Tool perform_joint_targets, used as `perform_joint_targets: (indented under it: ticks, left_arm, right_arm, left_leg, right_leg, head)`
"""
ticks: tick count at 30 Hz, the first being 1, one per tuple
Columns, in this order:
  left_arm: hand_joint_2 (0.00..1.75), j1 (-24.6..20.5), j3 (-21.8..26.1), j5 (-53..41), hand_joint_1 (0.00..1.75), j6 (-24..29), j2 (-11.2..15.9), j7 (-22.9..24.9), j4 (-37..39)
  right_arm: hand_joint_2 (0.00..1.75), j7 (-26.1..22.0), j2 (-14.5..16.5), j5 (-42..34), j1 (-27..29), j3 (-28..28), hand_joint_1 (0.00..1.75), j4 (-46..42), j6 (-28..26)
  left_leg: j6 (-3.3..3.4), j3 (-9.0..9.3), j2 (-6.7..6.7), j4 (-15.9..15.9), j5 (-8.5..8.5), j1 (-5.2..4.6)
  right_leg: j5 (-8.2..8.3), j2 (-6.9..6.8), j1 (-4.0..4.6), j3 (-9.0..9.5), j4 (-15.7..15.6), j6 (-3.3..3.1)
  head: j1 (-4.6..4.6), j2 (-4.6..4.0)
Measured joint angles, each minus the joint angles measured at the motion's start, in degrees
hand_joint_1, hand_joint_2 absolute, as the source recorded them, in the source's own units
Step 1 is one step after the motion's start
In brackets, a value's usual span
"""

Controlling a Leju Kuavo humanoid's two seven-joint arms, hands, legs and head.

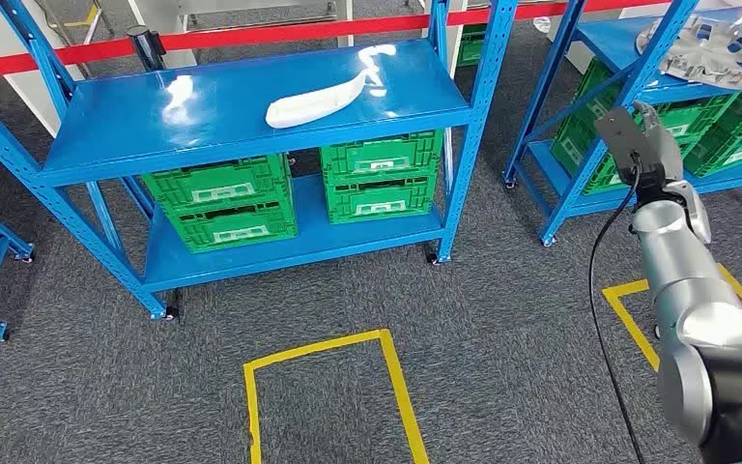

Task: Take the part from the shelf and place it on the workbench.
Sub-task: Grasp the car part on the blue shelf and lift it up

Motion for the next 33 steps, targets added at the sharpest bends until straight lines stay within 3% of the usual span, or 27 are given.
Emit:
perform_joint_targets:
  ticks: [4,9,15,18,22,27,33]
  left_arm:
    - [0.0,-0.01,0.0,0.27,0.0,0.01,0.14,-0.66,0.0]
    - [0.0,-0.66,0.0,0.39,0.0,0.0,0.26,-1.17,-0.02]
    - [0.0,-0.78,0.0,0.42,0.0,-0.17,0.26,-1.16,-0.01]
    - [0.0,-1.29,0.0,0.36,0.0,-0.59,0.32,-1.04,-0.03]
    - [0.0,-2.82,-0.01,-0.18,0.0,-1.59,0.44,-0.87,-0.06]
    - [0.0,-3.32,-0.37,-2.96,0.0,-3.64,0.72,0.02,-0.07]
    - [0.0,-1.91,-1.69,-4.83,0.0,-4.7,1.49,1.66,-0.07]
  right_arm:
    - [0.0,1.1,0.69,2.23,-2.84,2.06,0.0,0.16,-0.12]
    - [0.0,5.45,4.2,7.3,-9.7,7.69,0.0,0.27,-0.49]
    - [0.0,5.15,6.33,8.3,-13.13,10.28,0.0,0.59,-0.75]
    - [0.0,5.85,8.97,11.71,-15.82,12.84,0.0,0.97,-0.04]
    - [0.0,8.46,15.01,15.65,-20.05,18.56,0.0,1.19,1.59]
    - [0.0,10.4,20.34,17.65,-21.06,25.31,0.0,0.74,2.72]
    - [0.0,9.31,20.75,15.59,-19.79,30.12,0.0,-0.18,2.97]
  left_leg:
    - [-0.03,-0.07,0.01,-0.01,0.05,0.0]
    - [-0.09,-0.08,0.17,0.01,0.15,0.03]
    - [-0.13,-0.26,-0.21,0.02,0.31,0.11]
    - [-0.14,-0.35,-0.01,0.02,0.33,0.05]
    - [-0.24,-0.28,0.41,0.02,0.4,0.11]
    - [-0.37,-0.31,0.16,0.01,0.5,0.34]
    - [-0.36,-0.38,0.09,0.04,0.49,0.3]
  right_leg:
    - [0.04,0.02,0.03,-0.05,0.04,0.01]
    - [0.15,0.17,0.01,-0.24,0.11,-0.02]
    - [0.16,-0.14,0.09,-0.25,0.12,-0.01]
    - [0.29,0.07,0.11,-0.41,0.16,-0.04]
    - [0.41,0.49,0.16,-0.53,0.16,-0.16]
    - [0.39,0.18,0.28,-0.52,0.16,-0.23]
    - [0.4,0.13,0.28,-0.52,0.16,-0.21]
  head:
    - [0.01,0.0]
    - [0.0,-0.01]
    - [0.01,0.0]
    - [0.01,-0.01]
    - [0.0,0.0]
    - [-0.01,-0.01]
    - [0.0,-0.01]
